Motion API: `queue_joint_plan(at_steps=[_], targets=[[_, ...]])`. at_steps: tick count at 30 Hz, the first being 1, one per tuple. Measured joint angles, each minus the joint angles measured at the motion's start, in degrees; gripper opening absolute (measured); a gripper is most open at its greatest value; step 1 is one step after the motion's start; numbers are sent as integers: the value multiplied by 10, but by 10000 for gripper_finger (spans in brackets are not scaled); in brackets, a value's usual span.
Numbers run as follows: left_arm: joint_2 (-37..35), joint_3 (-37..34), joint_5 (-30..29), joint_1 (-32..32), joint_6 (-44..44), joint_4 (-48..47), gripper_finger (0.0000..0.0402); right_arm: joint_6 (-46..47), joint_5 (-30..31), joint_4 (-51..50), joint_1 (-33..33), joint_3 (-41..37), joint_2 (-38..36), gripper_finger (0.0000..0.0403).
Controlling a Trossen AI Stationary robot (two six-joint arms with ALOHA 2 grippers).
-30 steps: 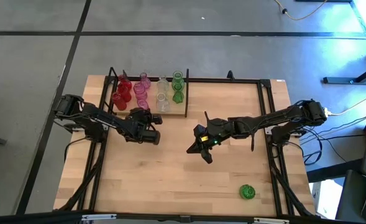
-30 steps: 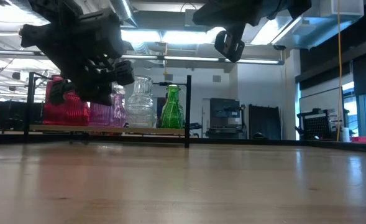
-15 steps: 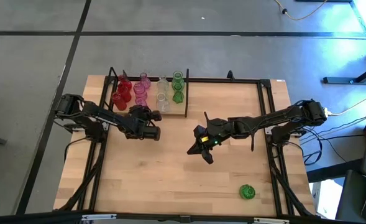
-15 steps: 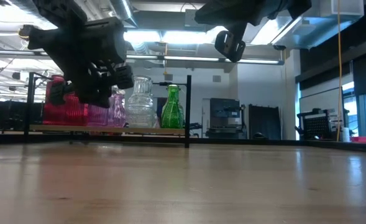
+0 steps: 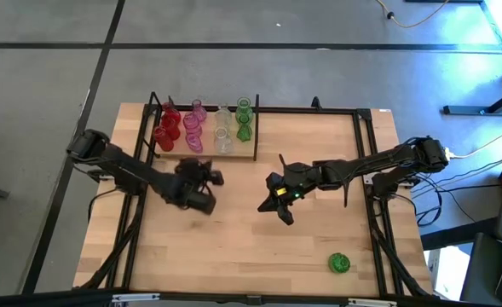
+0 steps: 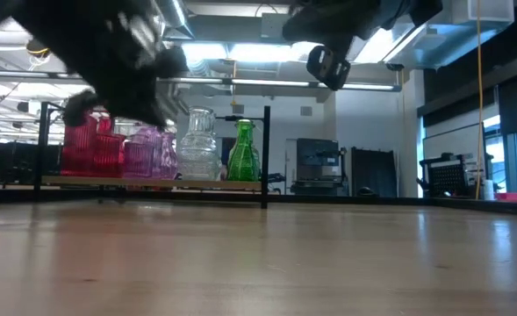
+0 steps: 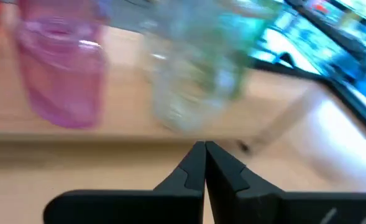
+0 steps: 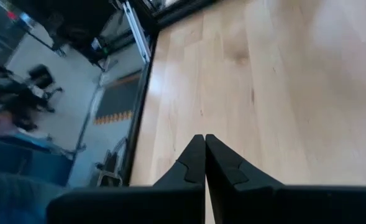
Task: Sort vases onto shelf
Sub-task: Put the green vase on the shelf aligned with the other green vases
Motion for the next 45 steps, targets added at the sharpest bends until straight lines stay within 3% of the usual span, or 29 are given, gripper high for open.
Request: queue_joint_plan(at_steps=[5,12,16,20,27,34,39,45], targets=[[-6,64,21,-103,113,22,0,-25,4,-70,0,0,-52,0],[-7,143,34,-207,259,74,0,-70,22,-218,13,0,-223,0],[-7,153,46,-231,298,94,0,-61,76,-362,74,0,-317,0],[-4,154,65,-235,303,91,0,21,118,-459,171,0,-359,0],[-2,154,78,-227,308,84,0,153,165,-473,356,0,-323,11],[-2,154,92,-216,308,84,0,290,217,-496,493,0,-247,121],[-2,154,93,-216,306,84,0,333,284,-490,549,0,-194,200],[-2,154,95,-216,302,90,0,333,279,-471,552,0,-129,246]])
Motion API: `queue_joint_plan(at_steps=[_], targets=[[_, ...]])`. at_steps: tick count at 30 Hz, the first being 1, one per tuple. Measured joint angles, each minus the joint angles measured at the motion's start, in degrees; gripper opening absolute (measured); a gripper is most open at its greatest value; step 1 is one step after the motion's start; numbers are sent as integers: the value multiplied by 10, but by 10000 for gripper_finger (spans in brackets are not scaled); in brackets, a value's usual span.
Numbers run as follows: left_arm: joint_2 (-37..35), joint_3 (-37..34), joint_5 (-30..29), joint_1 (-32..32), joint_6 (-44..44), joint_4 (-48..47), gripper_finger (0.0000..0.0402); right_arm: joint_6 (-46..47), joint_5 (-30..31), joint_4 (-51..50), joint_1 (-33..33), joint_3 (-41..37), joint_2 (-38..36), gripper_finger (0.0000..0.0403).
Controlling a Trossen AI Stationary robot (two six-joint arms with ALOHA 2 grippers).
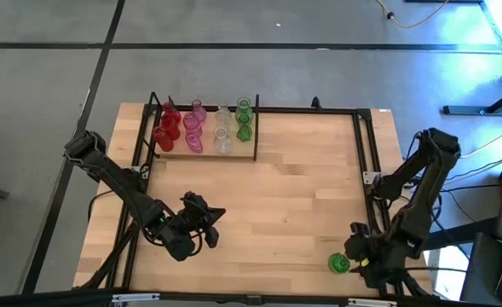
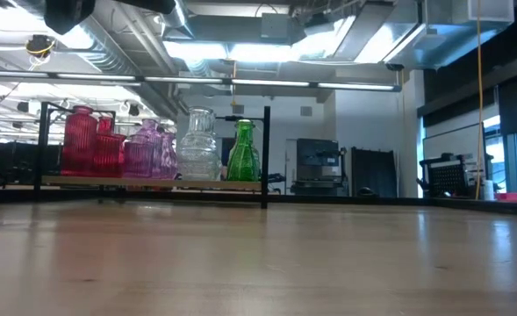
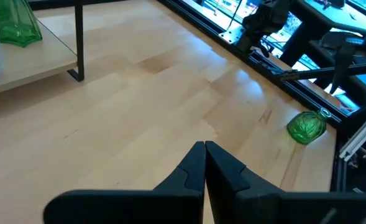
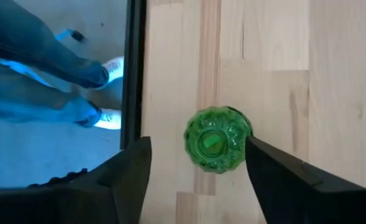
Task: Sort vases onto shelf
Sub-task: Put the green vase on the shelf aligned with the other green vases
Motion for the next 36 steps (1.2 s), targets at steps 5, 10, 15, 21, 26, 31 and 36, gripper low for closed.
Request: queue_joint_plan(at_steps=[5,10,15,21,26,31,36], targets=[[0,0,13,0,-1,4,0,1,-4,1,-1,0,34,248],[0,0,25,0,-14,4,0,1,-7,3,-1,0,57,216],[0,0,27,0,-14,4,0,1,-7,5,-1,0,83,190],[0,0,27,0,-14,3,0,2,-17,4,-1,0,113,188],[0,0,27,0,-14,3,0,3,-22,3,-1,0,130,178],[0,0,27,0,-14,3,0,5,-22,4,-8,0,131,128],[0,0,27,0,-14,3,0,-11,-23,11,-16,1,130,63]])
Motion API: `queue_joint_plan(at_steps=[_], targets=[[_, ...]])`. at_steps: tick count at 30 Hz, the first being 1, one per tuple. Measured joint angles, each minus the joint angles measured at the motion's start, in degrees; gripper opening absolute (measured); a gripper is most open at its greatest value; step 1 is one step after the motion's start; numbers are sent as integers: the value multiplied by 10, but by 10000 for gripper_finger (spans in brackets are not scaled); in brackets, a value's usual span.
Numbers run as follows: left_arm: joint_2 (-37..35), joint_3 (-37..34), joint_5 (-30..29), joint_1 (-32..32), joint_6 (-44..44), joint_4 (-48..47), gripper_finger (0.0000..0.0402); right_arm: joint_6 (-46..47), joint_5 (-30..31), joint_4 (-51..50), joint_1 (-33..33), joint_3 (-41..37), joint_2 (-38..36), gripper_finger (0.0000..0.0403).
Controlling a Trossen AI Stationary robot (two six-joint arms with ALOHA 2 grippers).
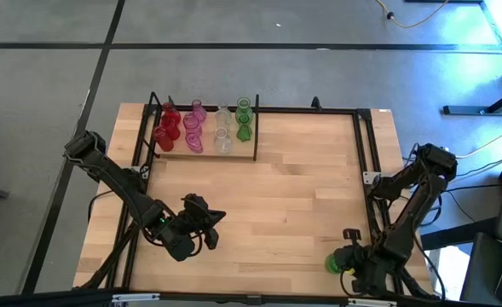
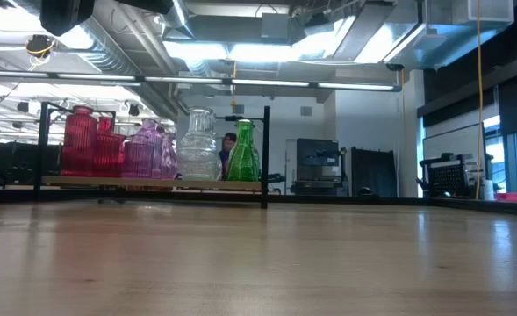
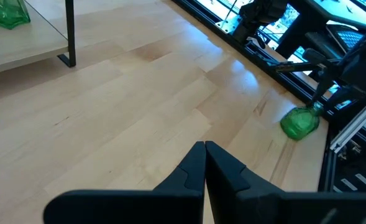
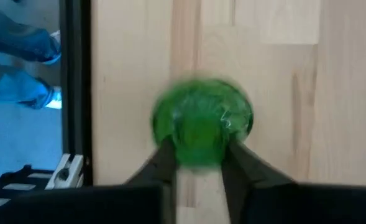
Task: Sort vases onto shelf
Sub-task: Put the green vase on the shelf aligned with the other green vases
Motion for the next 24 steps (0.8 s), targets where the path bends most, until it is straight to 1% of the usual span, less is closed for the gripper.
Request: queue_joint_plan(at_steps=[3,6,9,13,16,21,24], targets=[[0,0,0,0,0,0,0,-11,-8,-8,-8,2,-2,32],[0,0,0,0,2,-1,0,-52,-10,-30,-32,23,-10,8],[0,0,0,0,2,-4,0,-82,-4,-67,-59,36,-19,4],[0,0,0,0,3,-5,0,-94,-10,-62,-83,37,-37,22],[0,0,0,0,3,-5,0,-123,-9,-24,-83,37,-49,46],[0,0,0,0,3,-5,0,-180,-12,54,-82,37,-49,112],[0,0,0,0,3,-5,0,-221,14,69,-82,37,-47,148]])
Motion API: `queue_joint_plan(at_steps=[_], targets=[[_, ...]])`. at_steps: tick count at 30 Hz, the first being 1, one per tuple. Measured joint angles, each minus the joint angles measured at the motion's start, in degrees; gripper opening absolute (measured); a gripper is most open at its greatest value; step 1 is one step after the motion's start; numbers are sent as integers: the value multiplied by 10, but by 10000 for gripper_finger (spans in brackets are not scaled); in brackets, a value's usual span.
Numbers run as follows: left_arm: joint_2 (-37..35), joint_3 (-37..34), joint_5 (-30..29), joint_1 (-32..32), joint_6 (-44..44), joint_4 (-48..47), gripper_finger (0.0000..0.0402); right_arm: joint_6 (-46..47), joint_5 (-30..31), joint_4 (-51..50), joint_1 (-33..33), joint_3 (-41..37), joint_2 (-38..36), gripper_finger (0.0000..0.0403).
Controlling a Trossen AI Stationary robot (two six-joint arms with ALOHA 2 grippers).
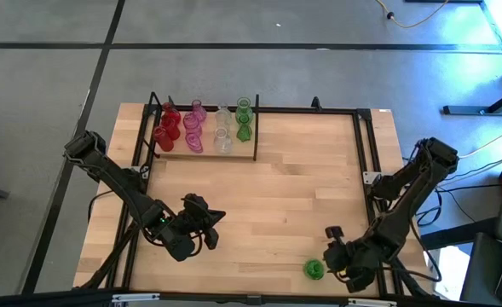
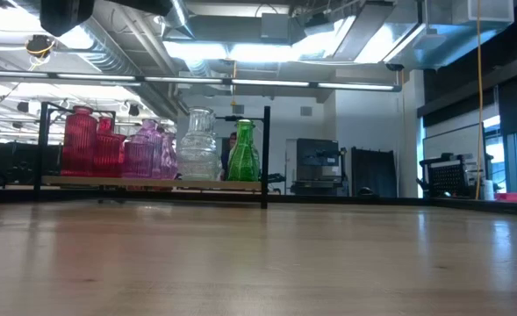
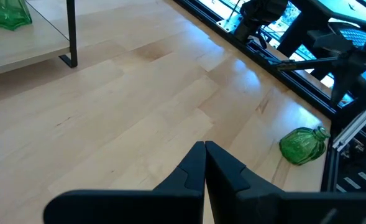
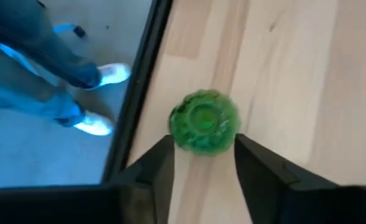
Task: Sort vases onto shelf
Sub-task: Put the green vase on the shelf aligned with the other green vases
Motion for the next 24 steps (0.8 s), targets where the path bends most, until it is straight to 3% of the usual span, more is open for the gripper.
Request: queue_joint_plan(at_steps=[4,9,14,24], targets=[[0,0,0,0,-9,0,0,-40,18,5,-10,-4,0,174],[0,0,1,0,-23,0,0,-98,0,43,-26,-5,4,178],[0,0,1,0,-34,1,0,-113,-19,92,-44,-5,18,182],[0,0,17,0,-34,6,0,-113,-41,89,-53,-5,71,204]])
